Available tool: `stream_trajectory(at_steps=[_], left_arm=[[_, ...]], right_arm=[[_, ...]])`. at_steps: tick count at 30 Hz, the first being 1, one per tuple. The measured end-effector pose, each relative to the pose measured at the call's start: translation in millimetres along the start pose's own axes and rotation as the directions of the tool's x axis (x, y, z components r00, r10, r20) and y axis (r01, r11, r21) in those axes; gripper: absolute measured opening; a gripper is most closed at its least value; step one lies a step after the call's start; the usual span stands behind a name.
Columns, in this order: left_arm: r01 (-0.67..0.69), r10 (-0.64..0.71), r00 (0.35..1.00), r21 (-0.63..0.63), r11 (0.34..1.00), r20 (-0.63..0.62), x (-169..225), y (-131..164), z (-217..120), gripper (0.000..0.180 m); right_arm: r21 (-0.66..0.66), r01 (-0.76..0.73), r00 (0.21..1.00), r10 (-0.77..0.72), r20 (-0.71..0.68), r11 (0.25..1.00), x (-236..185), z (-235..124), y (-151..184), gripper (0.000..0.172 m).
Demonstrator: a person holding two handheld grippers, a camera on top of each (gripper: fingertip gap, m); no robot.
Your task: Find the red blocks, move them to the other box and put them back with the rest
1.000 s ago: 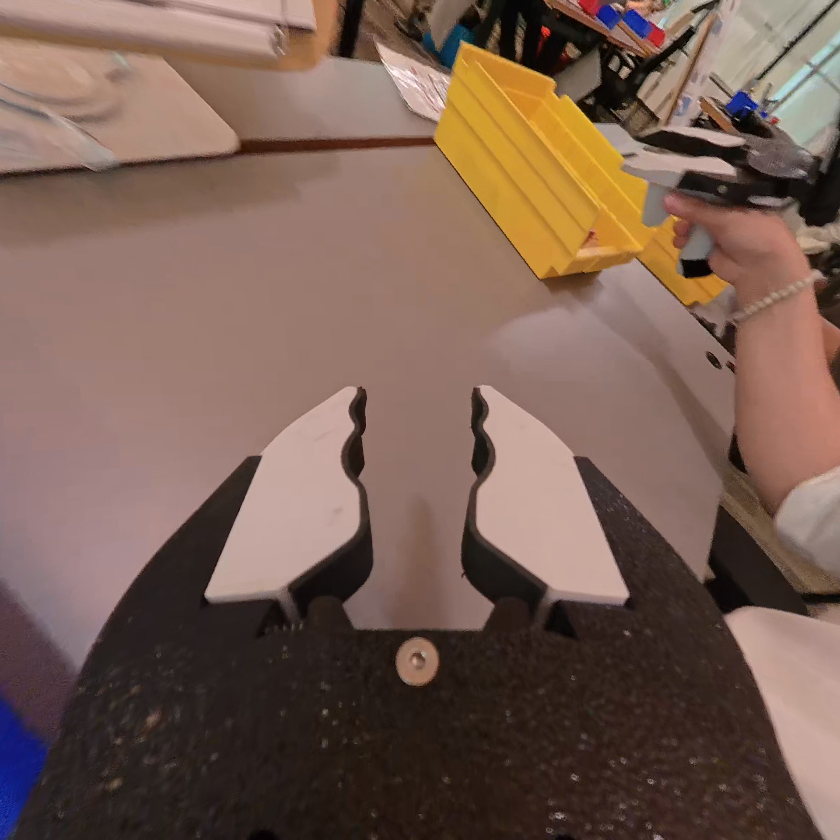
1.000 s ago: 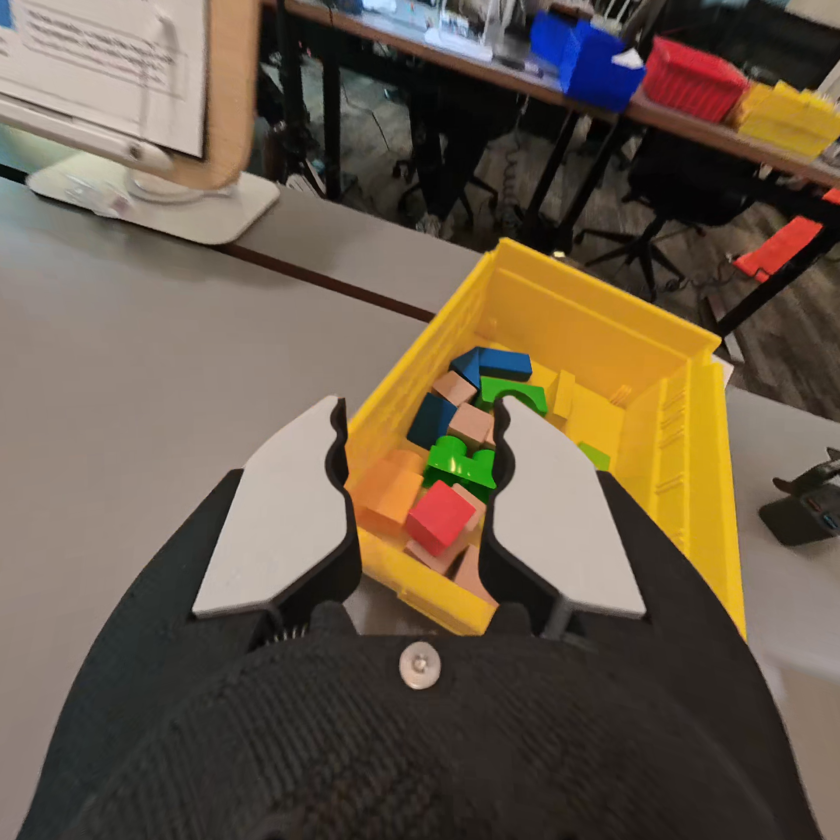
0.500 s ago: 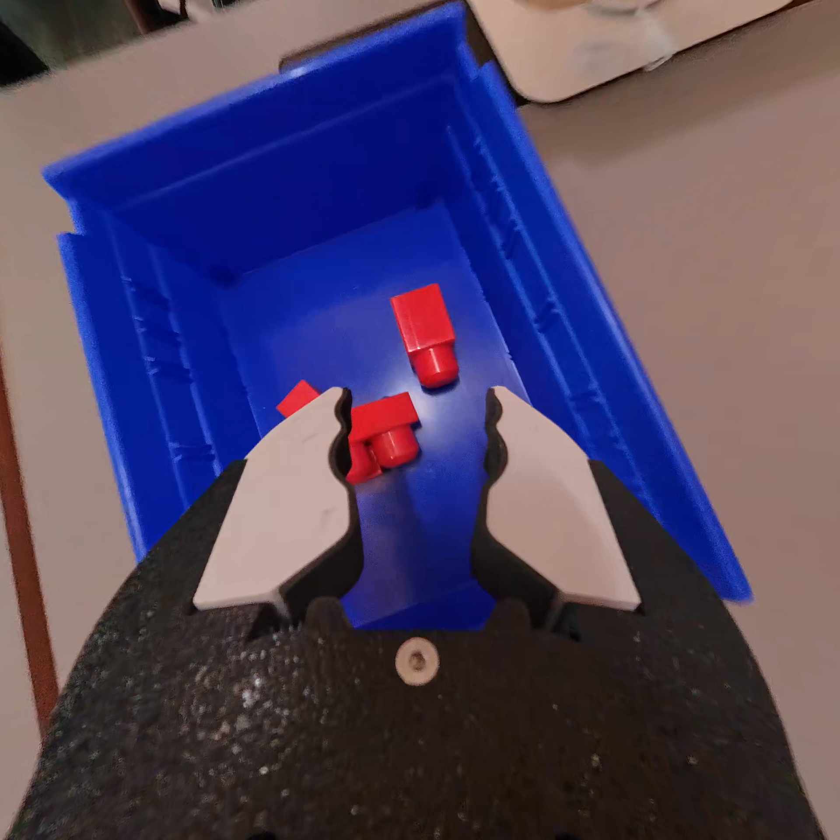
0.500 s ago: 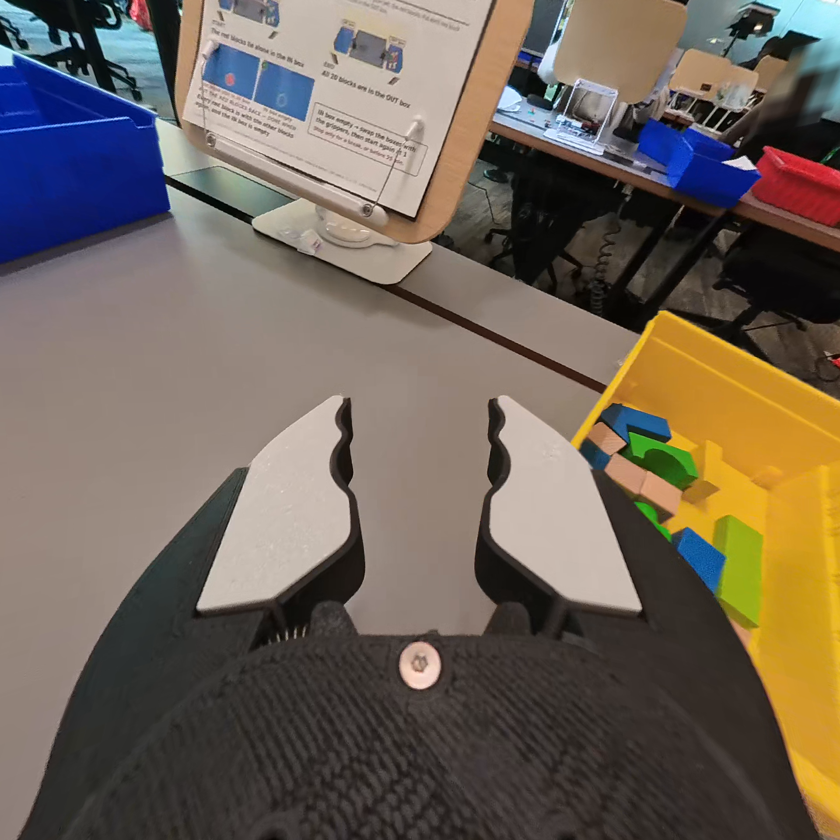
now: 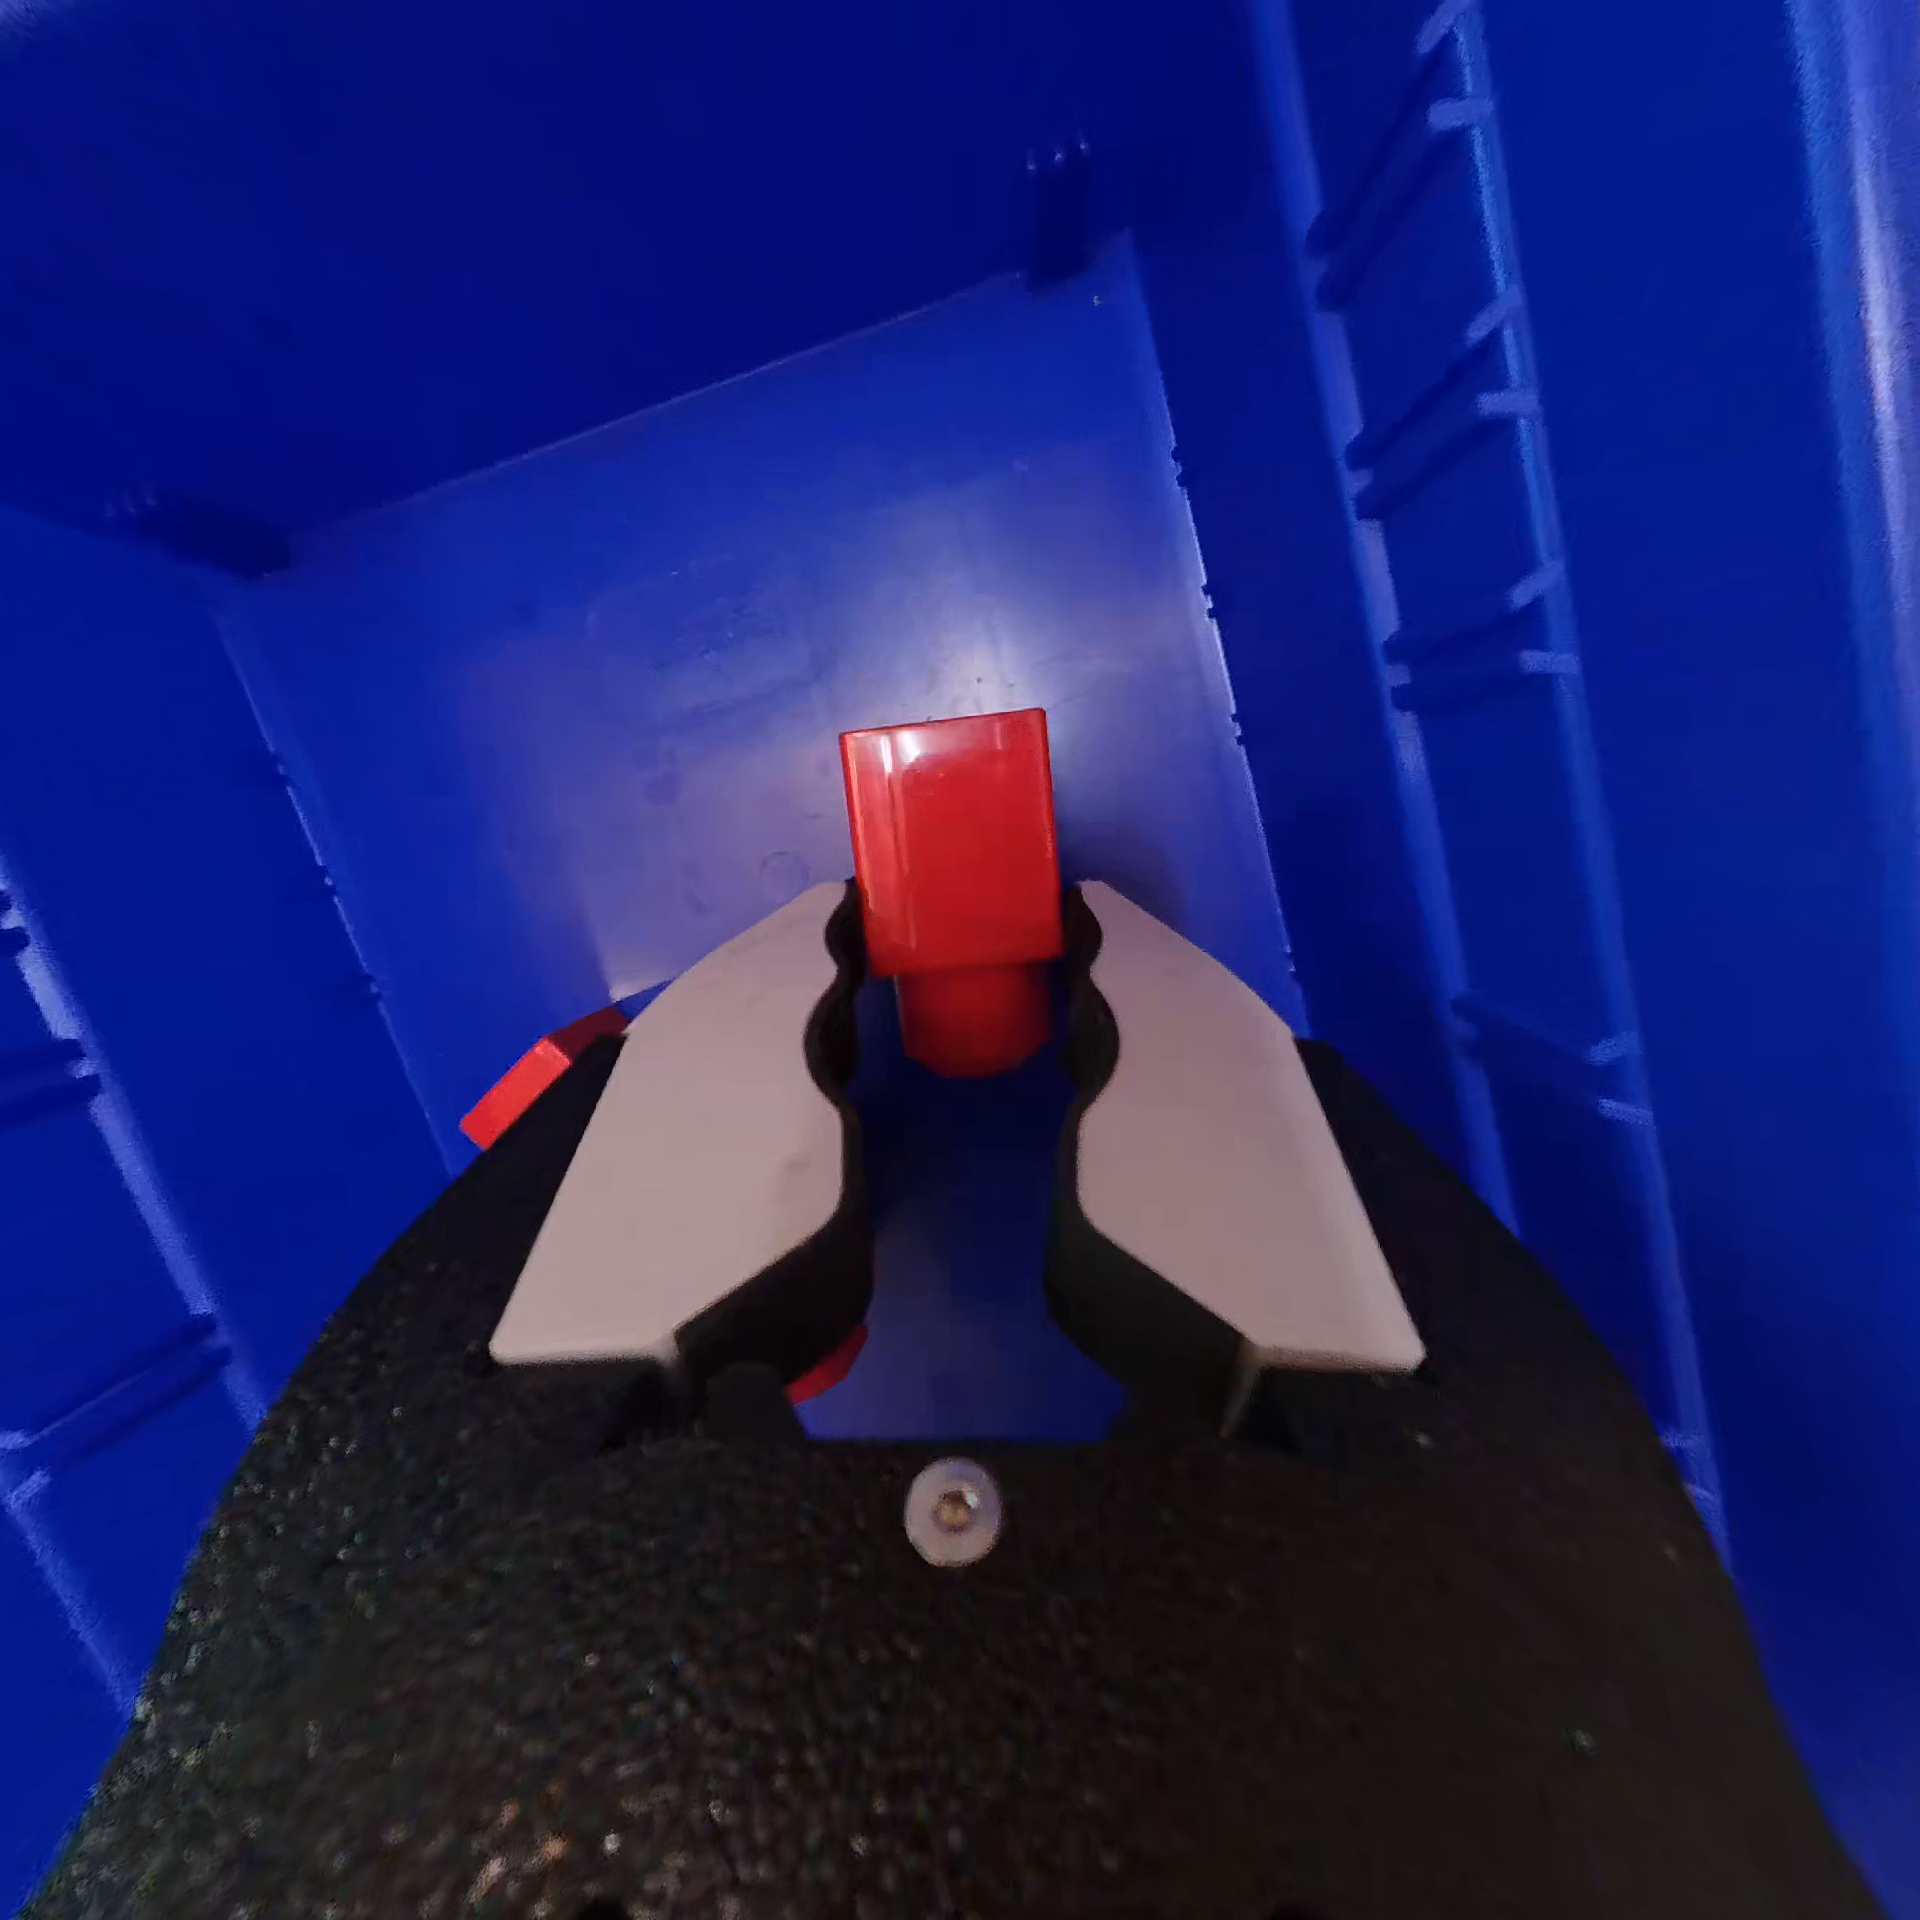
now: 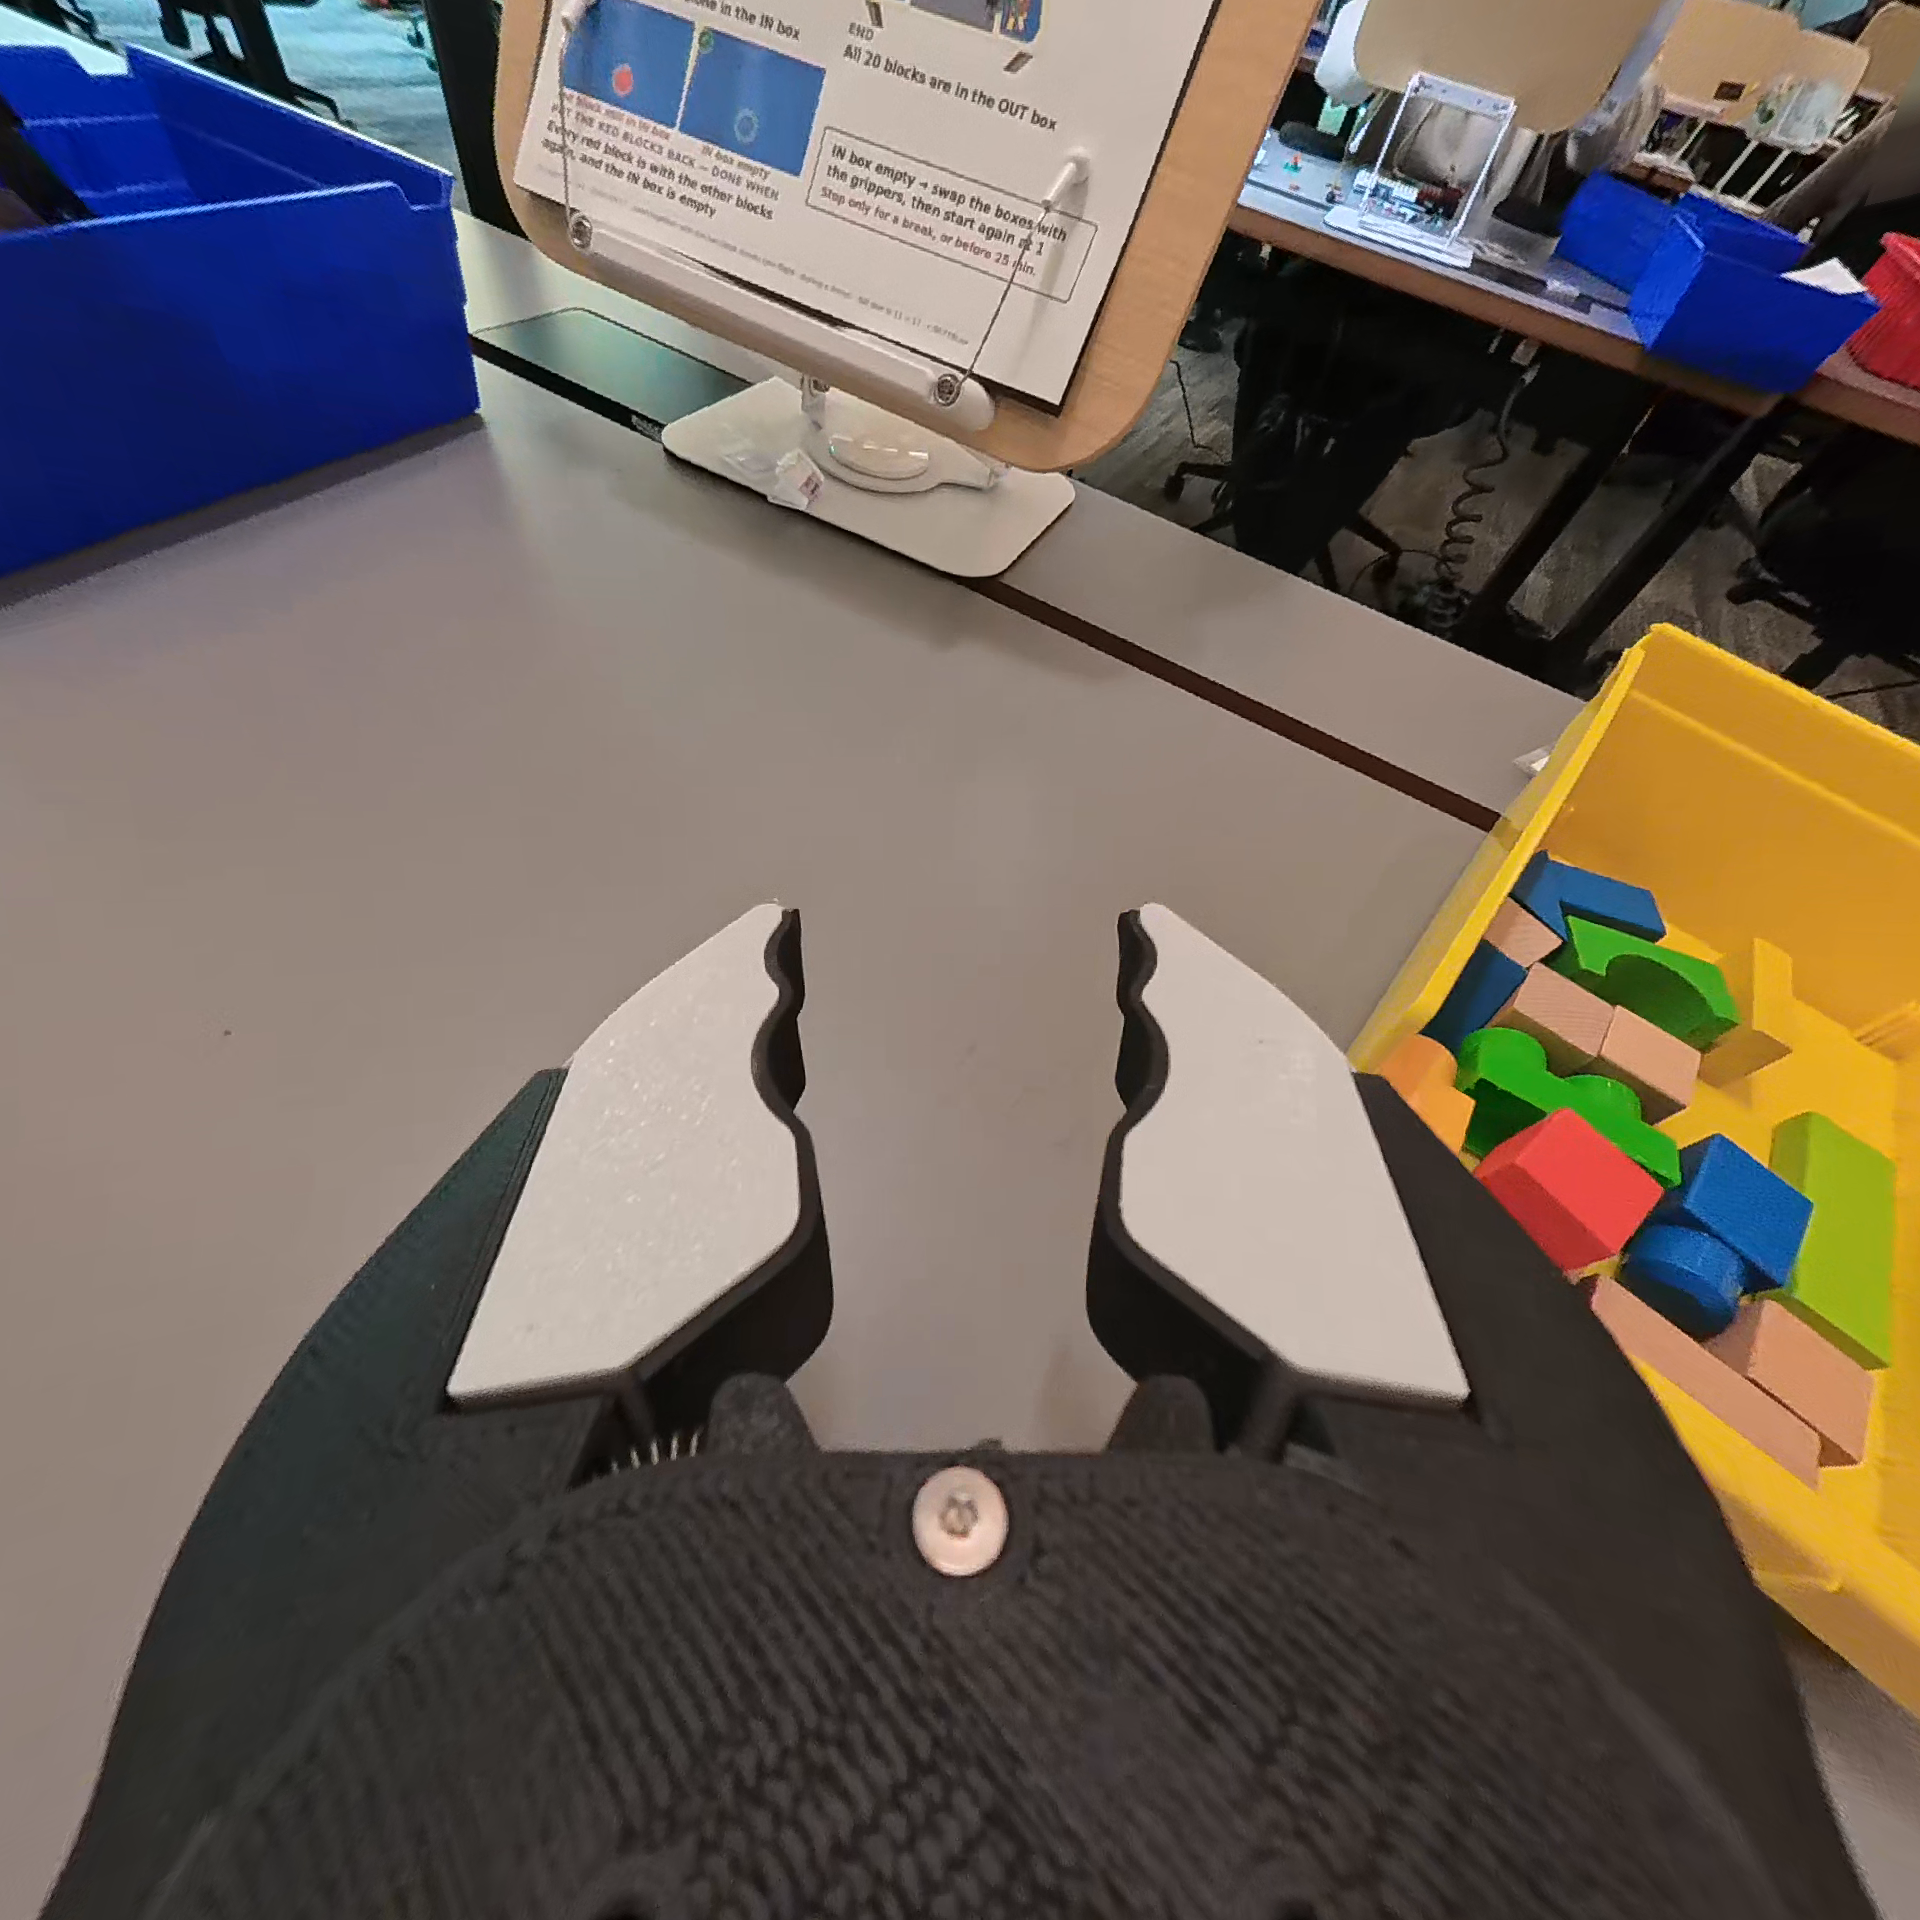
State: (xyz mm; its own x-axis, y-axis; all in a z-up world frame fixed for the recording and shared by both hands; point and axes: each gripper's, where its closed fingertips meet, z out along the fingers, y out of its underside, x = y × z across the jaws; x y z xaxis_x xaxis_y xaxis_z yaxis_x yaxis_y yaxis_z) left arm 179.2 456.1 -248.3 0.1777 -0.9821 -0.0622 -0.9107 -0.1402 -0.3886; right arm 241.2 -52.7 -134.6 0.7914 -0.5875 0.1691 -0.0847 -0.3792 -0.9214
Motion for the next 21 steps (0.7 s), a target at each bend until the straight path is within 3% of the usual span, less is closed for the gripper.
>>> stream_trajectory(at_steps=[3, 7, 9, 12, 14, 18, 21], left_arm=[[0.001, -0.006, 0.999, 0.106, 0.994, 0.041, -6.7, -10.4, -23.4, 0.036], [-0.006, -0.020, 0.997, 0.344, 0.939, 0.073, -6.1, -37.7, -93.7, 0.036], [-0.048, 0.042, 0.999, 0.474, 0.879, 0.023, 18.7, -52.4, -135.6, 0.036], [-0.142, 0.266, 0.959, 0.651, 0.746, -0.096, 91.3, -65.6, -189.5, 0.036], [-0.188, 0.456, 0.873, 0.744, 0.641, -0.172, 154.6, -62.8, -212.8, 0.036], [-0.190, 0.728, 0.631, 0.856, 0.480, -0.268, 271.1, -37.9, -231.7, 0.036], [-0.212, 0.861, 0.452, 0.910, 0.358, -0.233, 334.5, -16.4, -231.7, 0.036]], right_arm=[[0.029, -0.055, 0.998, 0.053, 0.037, 0.998, -4.4, 0.4, -5.0, 0.059], [0.095, -0.145, 0.983, 0.132, 0.129, 0.985, -14.5, 4.5, -20.8, 0.067], [0.131, -0.207, 0.963, 0.178, 0.203, 0.970, -23.6, 7.3, -32.7, 0.074], [0.162, -0.361, 0.884, 0.281, 0.373, 0.919, -44.6, 11.3, -55.4, 0.079], [0.134, -0.464, 0.794, 0.344, 0.501, 0.876, -61.9, 14.4, -68.5, 0.082], [-0.029, -0.591, 0.580, 0.449, 0.680, 0.806, -94.8, 21.9, -80.8, 0.092], [-0.161, -0.725, 0.329, 0.542, 0.773, 0.670, -105.6, 16.2, -96.5, 0.092]])
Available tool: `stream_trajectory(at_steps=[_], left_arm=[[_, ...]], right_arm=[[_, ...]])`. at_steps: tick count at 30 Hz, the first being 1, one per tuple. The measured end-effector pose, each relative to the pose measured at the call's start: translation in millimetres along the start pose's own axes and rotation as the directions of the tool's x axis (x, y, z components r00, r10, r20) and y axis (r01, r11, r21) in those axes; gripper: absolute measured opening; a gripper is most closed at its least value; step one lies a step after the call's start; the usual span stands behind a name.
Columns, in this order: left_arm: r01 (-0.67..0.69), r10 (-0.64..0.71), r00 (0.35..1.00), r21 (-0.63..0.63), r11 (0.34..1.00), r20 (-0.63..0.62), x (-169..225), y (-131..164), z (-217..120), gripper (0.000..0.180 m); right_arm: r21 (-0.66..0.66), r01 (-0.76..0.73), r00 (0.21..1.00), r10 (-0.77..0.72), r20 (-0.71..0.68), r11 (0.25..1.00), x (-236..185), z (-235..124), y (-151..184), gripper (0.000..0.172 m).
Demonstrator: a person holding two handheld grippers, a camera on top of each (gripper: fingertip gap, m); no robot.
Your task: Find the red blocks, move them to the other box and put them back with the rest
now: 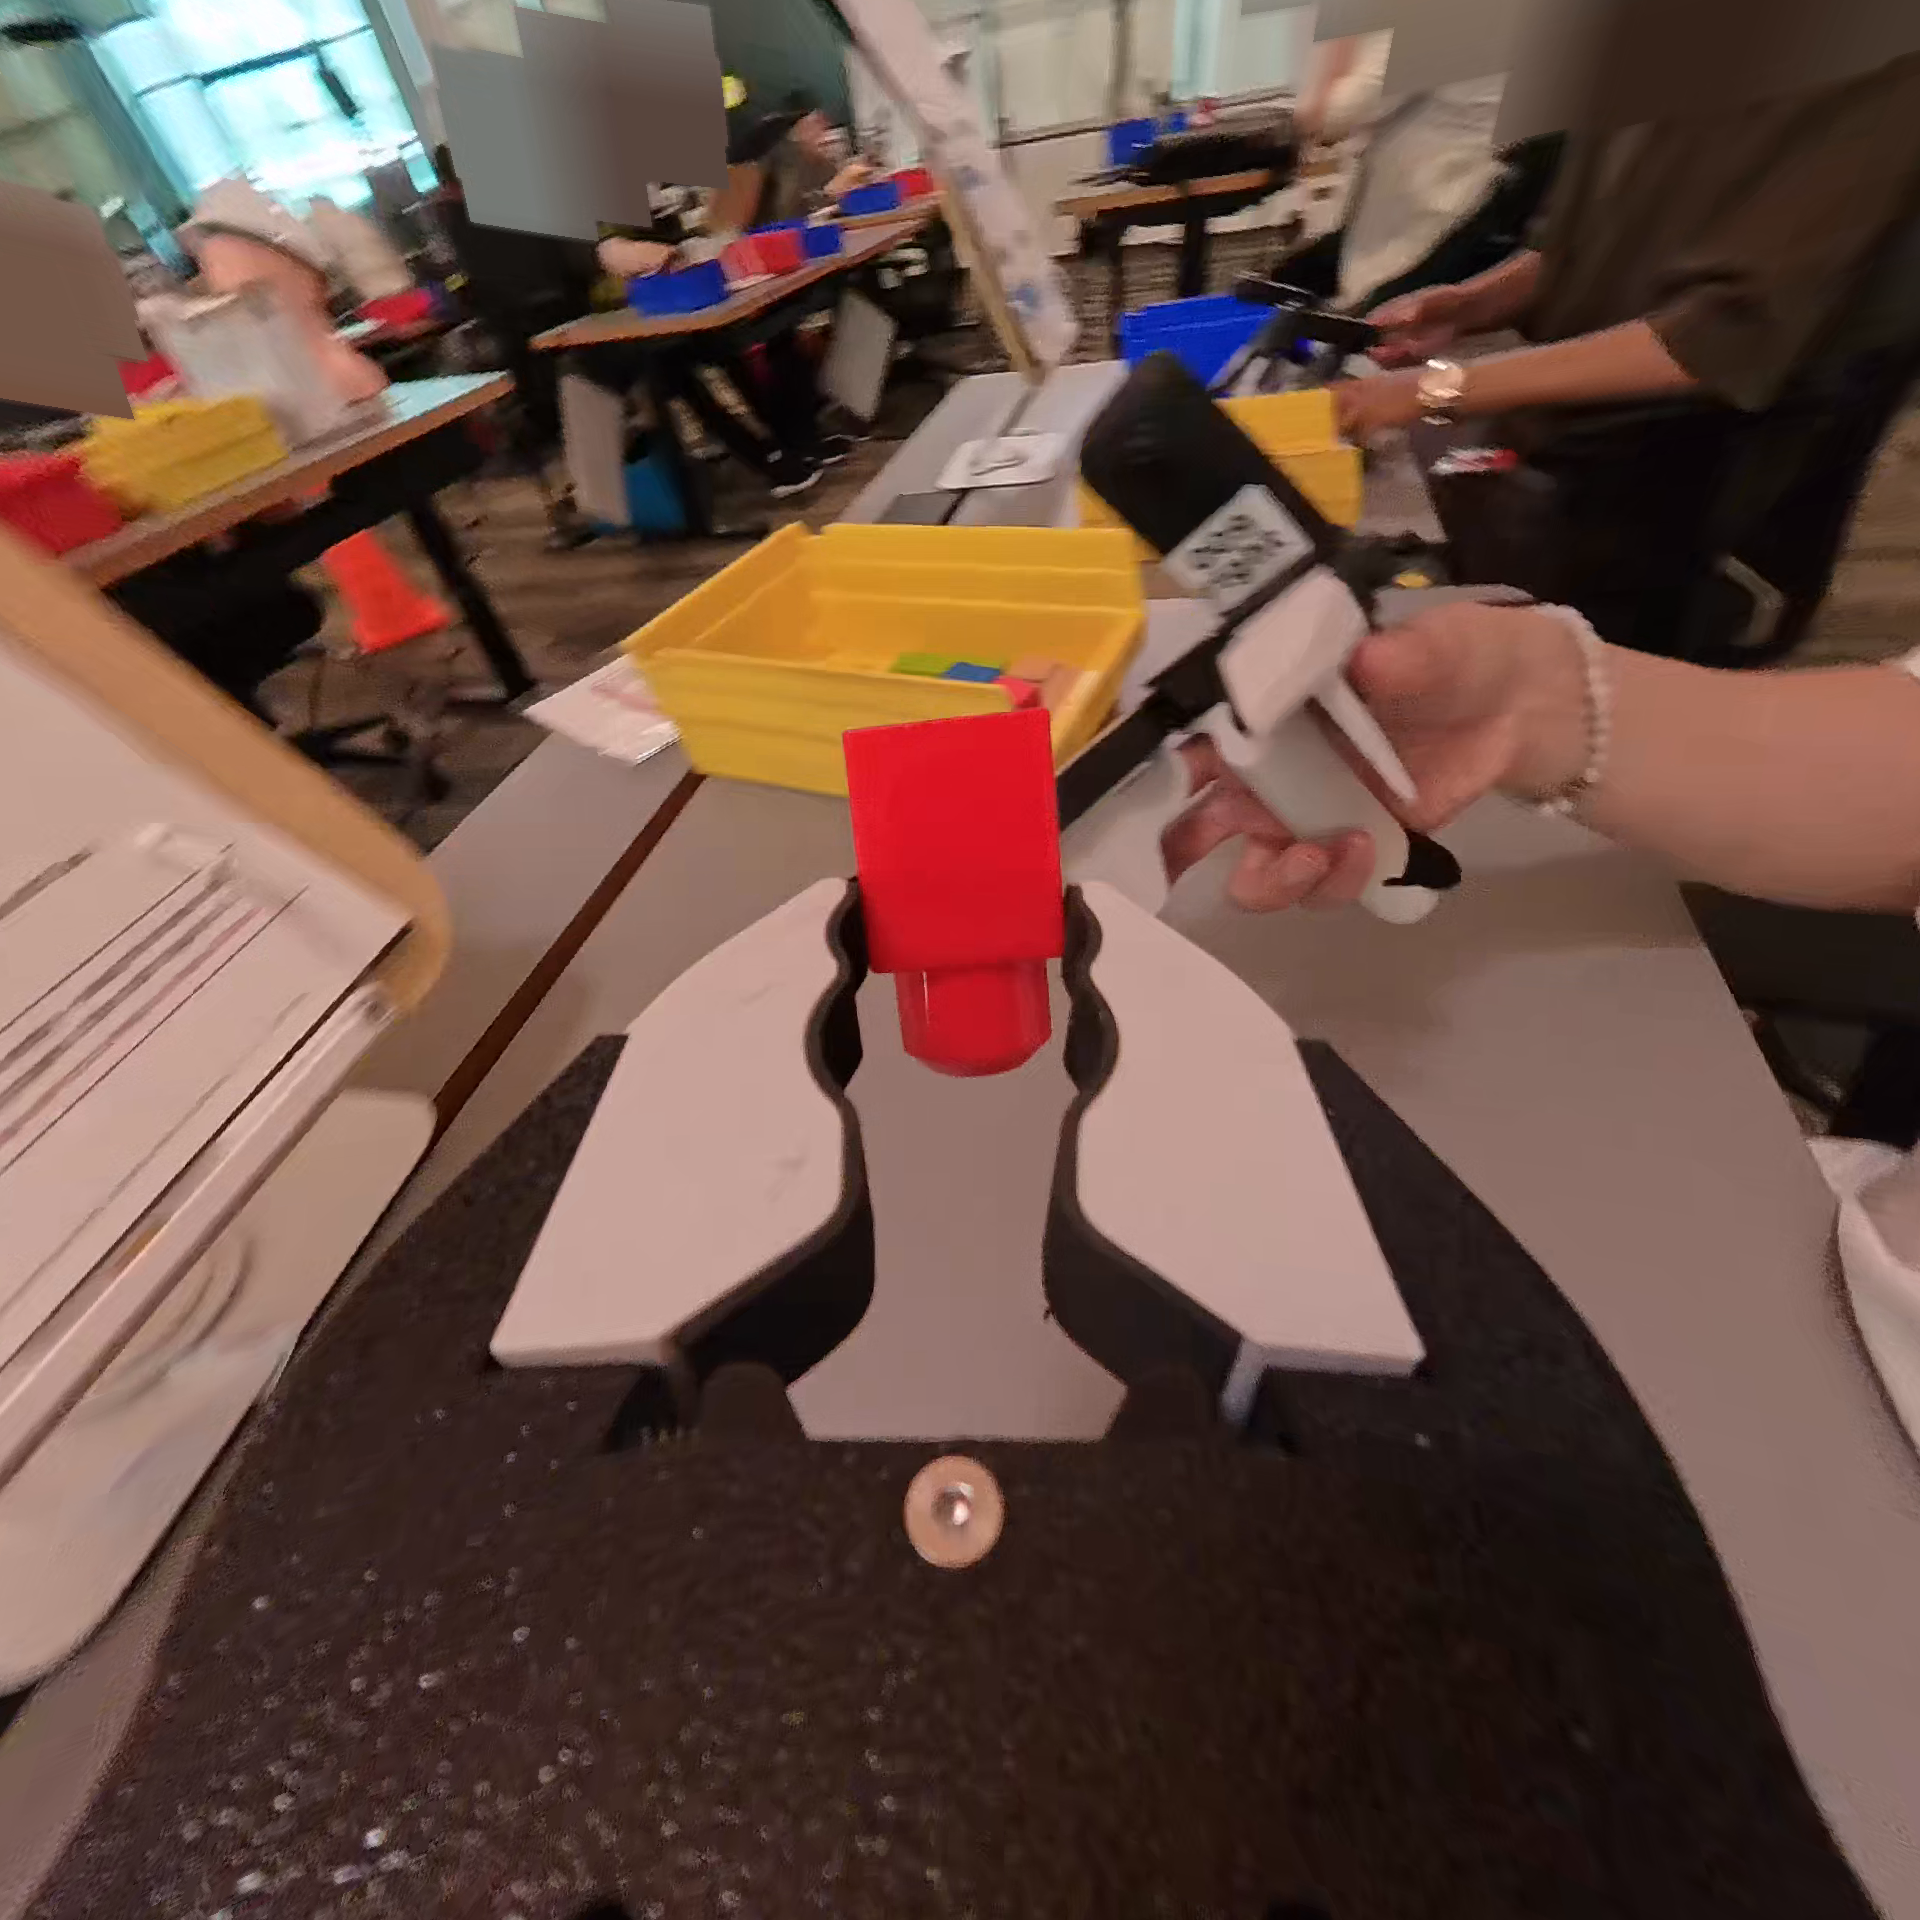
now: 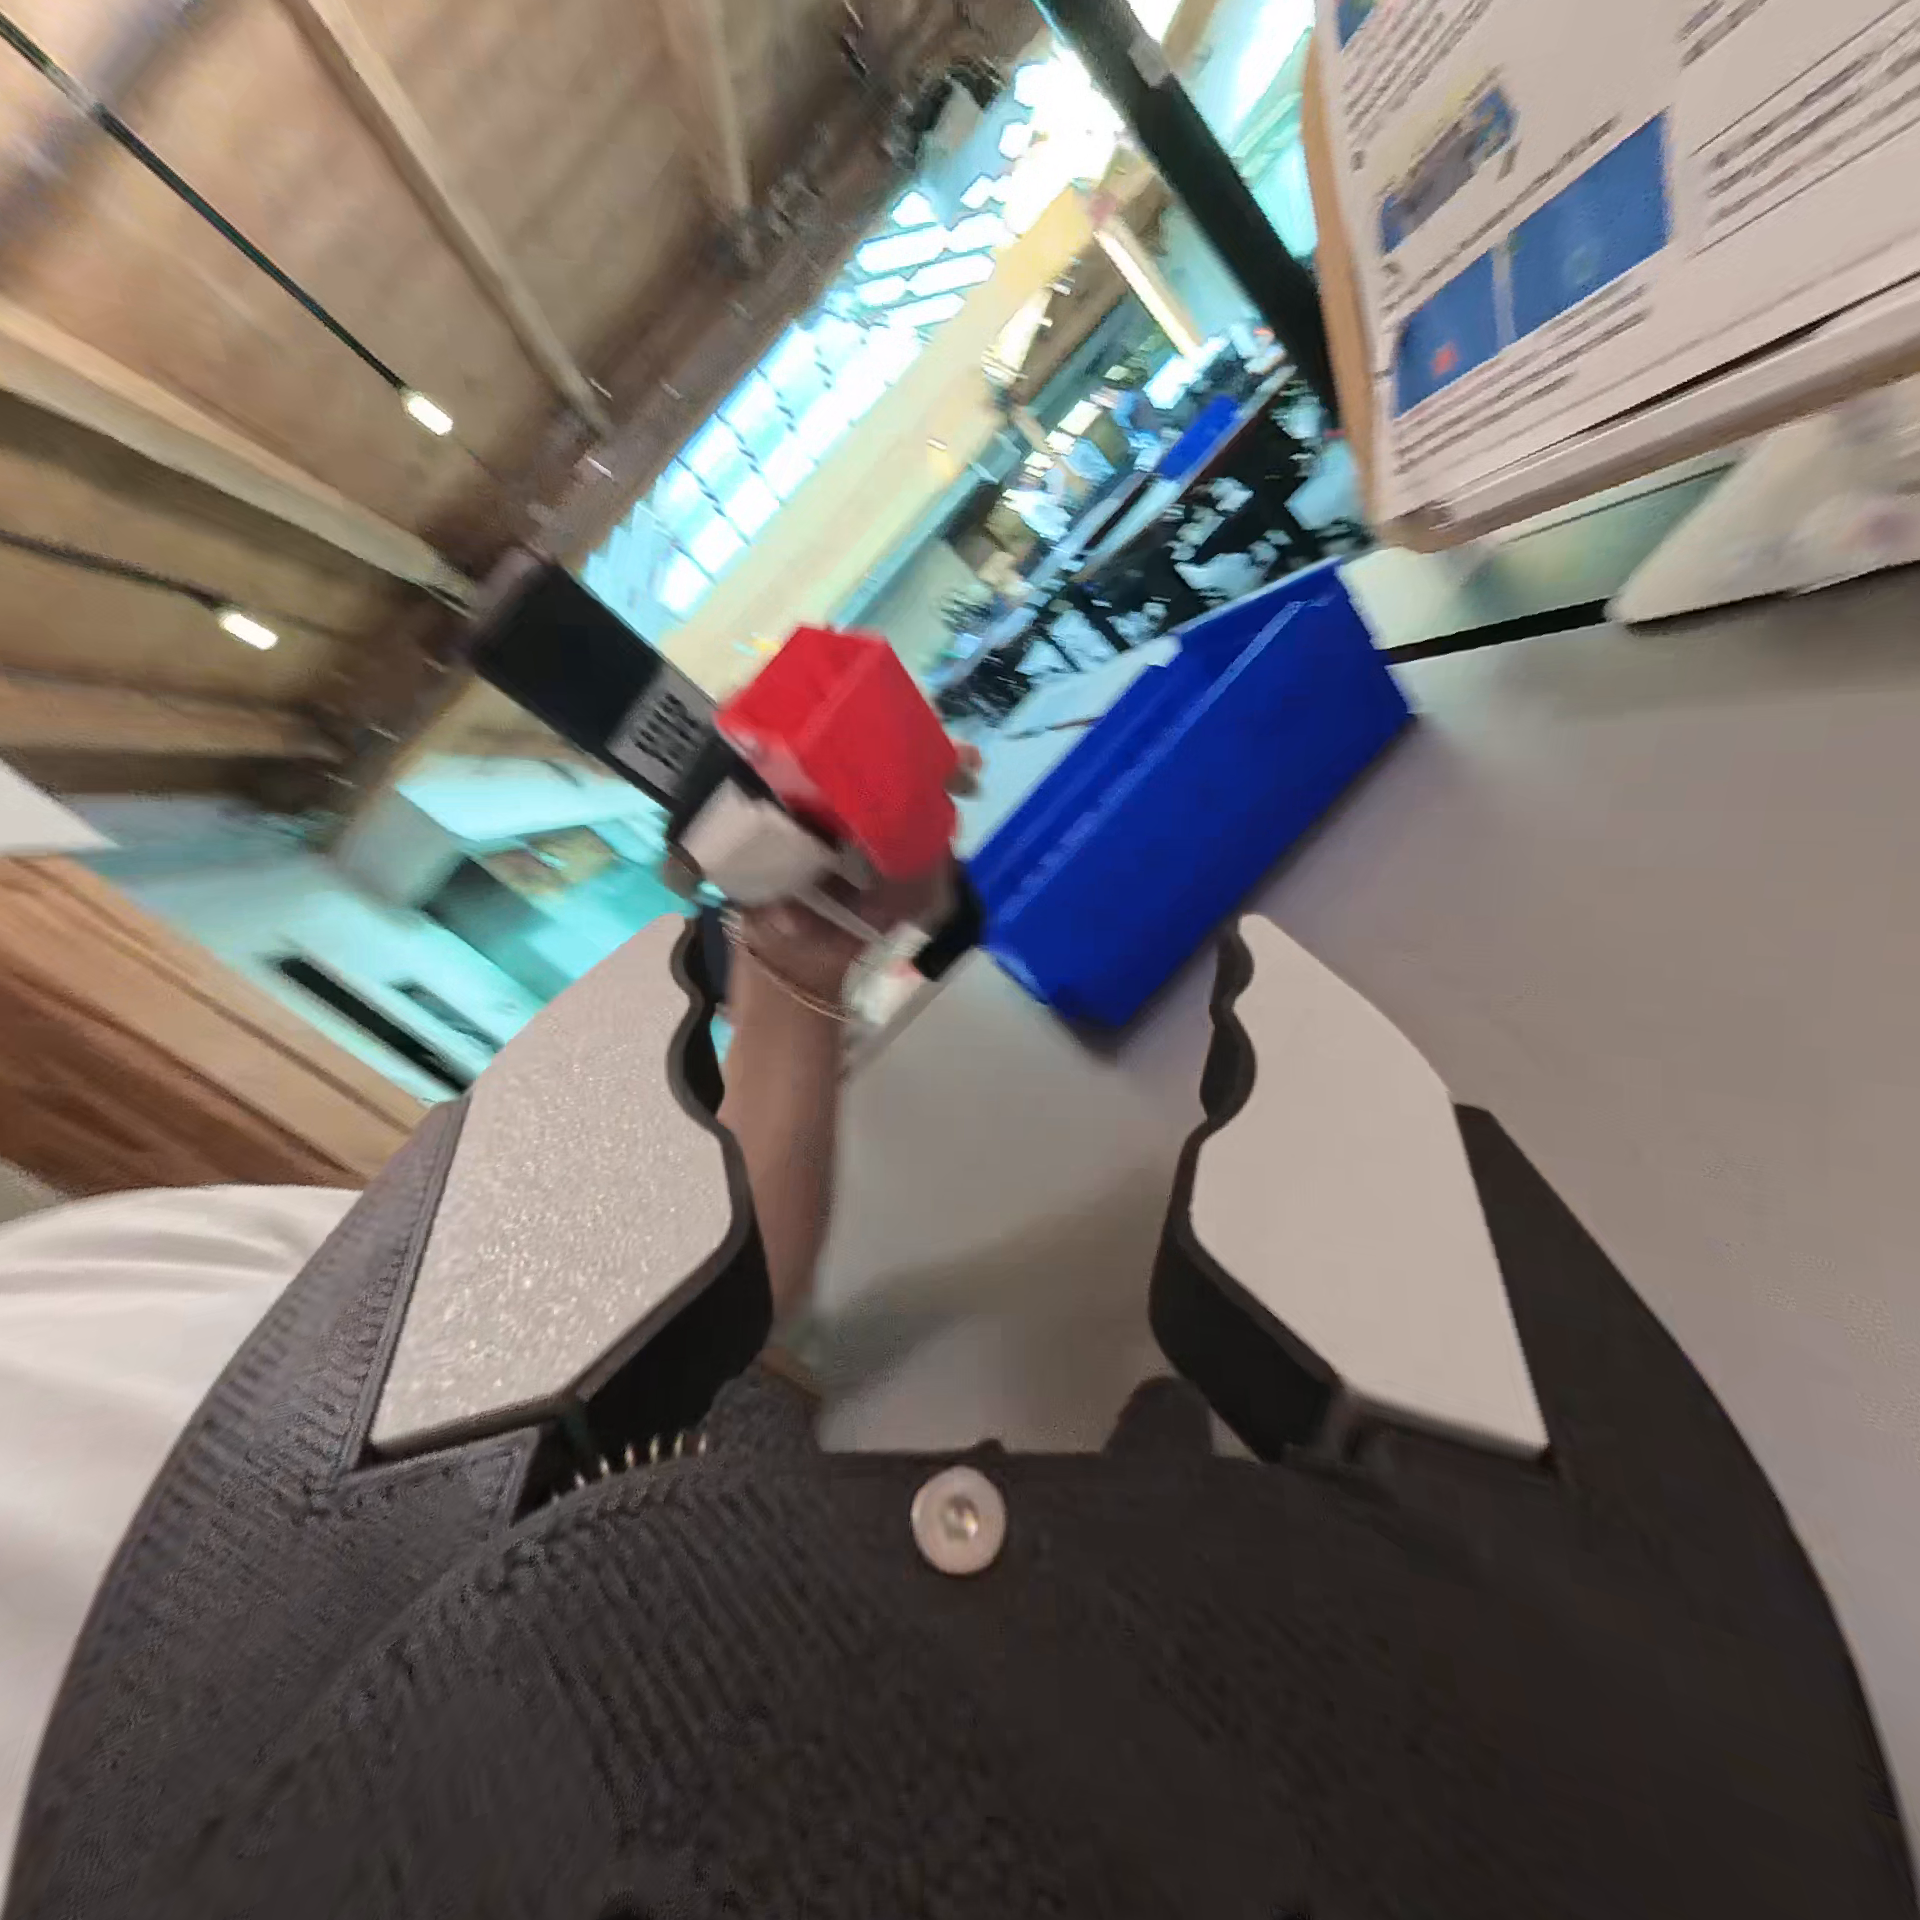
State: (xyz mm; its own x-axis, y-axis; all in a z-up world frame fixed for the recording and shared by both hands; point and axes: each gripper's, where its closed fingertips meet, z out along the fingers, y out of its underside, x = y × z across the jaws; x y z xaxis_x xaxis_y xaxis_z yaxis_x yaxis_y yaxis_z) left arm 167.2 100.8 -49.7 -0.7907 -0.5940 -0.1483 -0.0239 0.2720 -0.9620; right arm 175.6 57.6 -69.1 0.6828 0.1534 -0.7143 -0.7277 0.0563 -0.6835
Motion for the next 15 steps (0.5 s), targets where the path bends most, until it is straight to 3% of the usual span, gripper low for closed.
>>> stream_trajectory(at_steps=[2, 4, 11, 13, 15], left_arm=[[-0.091, 0.090, 0.994, -0.008, 0.996, -0.064, 19.4, 4.3, 22.5, 0.036], [-0.164, 0.161, 0.982, -0.019, 0.986, -0.099, 31.9, 8.4, 39.0, 0.036], [-0.348, 0.336, 0.937, -0.176, 0.921, -0.094, 40.1, 29.8, 73.7, 0.036], [-0.387, 0.377, 0.922, -0.215, 0.897, -0.087, 40.8, 33.8, 79.1, 0.036], [-0.414, 0.410, 0.909, -0.242, 0.877, -0.070, 40.4, 36.6, 83.8, 0.036]], right_arm=[[0.035, -0.127, 0.986, 0.122, 0.110, 0.991, -11.2, -2.1, -5.1, 0.084], [0.044, -0.163, 0.978, 0.156, 0.136, 0.986, -13.3, -8.0, -6.4, 0.080], [-0.036, 0.029, 0.994, -0.033, -0.106, 0.999, 10.3, -20.1, 4.6, 0.081], [-0.065, 0.074, 0.980, -0.084, -0.179, 0.995, 20.2, -21.4, 6.2, 0.067], [-0.085, 0.097, 0.974, -0.112, -0.197, 0.992, 23.9, -22.4, 7.0, 0.040]])
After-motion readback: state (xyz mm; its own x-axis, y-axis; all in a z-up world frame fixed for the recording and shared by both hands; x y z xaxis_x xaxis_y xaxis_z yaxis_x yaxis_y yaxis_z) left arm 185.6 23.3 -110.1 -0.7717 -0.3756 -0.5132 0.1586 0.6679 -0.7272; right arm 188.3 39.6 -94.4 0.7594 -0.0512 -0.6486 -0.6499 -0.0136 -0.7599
